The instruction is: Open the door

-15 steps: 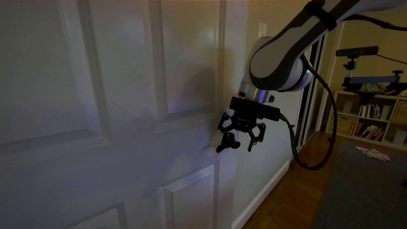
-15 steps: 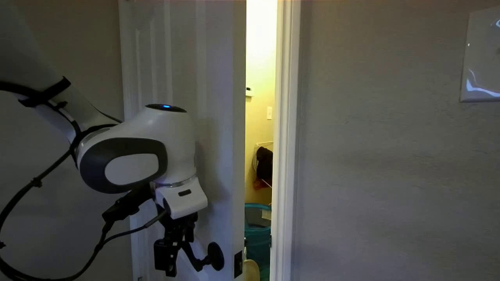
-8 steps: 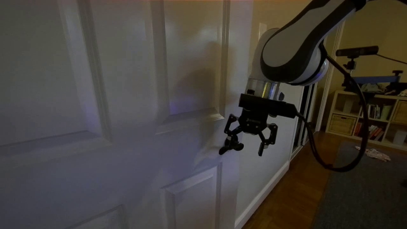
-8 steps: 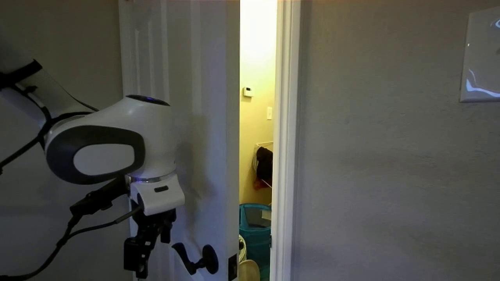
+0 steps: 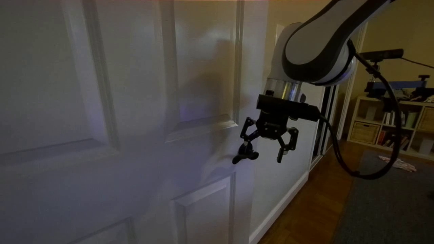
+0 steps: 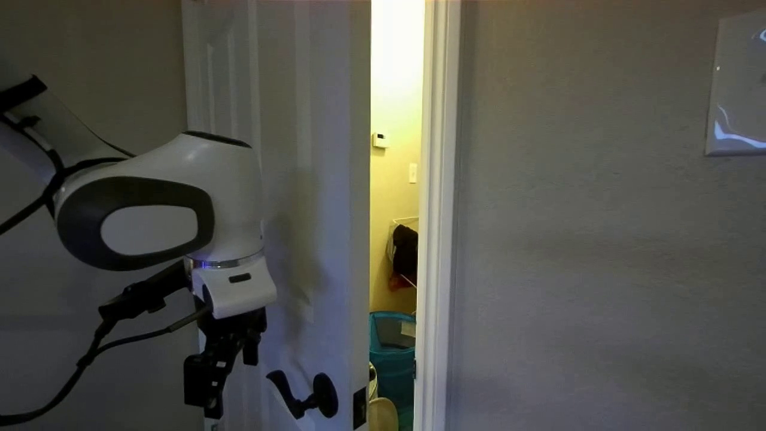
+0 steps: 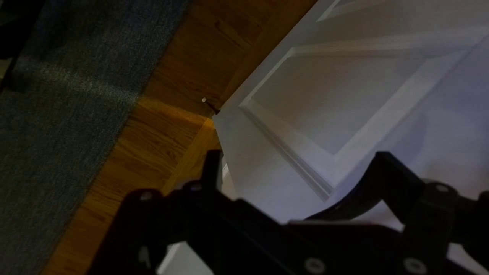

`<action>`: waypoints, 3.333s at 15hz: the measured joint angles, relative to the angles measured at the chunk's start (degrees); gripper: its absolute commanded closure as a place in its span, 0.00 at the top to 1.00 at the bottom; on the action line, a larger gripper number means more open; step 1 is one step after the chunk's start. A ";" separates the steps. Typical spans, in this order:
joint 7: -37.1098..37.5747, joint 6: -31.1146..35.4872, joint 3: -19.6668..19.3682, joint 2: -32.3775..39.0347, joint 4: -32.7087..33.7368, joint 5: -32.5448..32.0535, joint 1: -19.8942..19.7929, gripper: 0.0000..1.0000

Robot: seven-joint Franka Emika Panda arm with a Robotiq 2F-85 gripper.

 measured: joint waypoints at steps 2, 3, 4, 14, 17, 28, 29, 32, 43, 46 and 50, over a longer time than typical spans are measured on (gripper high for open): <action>0.35 0.12 0.02 1.45 1.18 0.00 0.00 1.00; 0.49 0.34 0.03 2.44 2.06 0.00 0.00 1.00; 0.54 0.74 0.09 3.51 3.07 0.04 0.00 1.00; 3.36 6.45 0.11 8.63 8.92 0.07 1.16 1.00; 4.24 6.45 -0.46 8.72 8.92 -0.02 1.18 1.00; 5.40 6.44 -1.97 12.17 9.77 0.01 0.92 1.00; 5.42 6.39 -2.04 12.17 9.78 -0.04 0.96 1.00; 5.43 5.68 -2.32 12.09 9.78 -0.33 1.09 1.00; 6.63 1.26 -1.32 5.09 1.26 -0.32 1.39 1.00; 7.47 2.90 -0.72 2.45 -3.13 -0.31 1.87 1.00; 5.44 10.16 1.73 -0.43 -8.80 0.39 1.80 1.00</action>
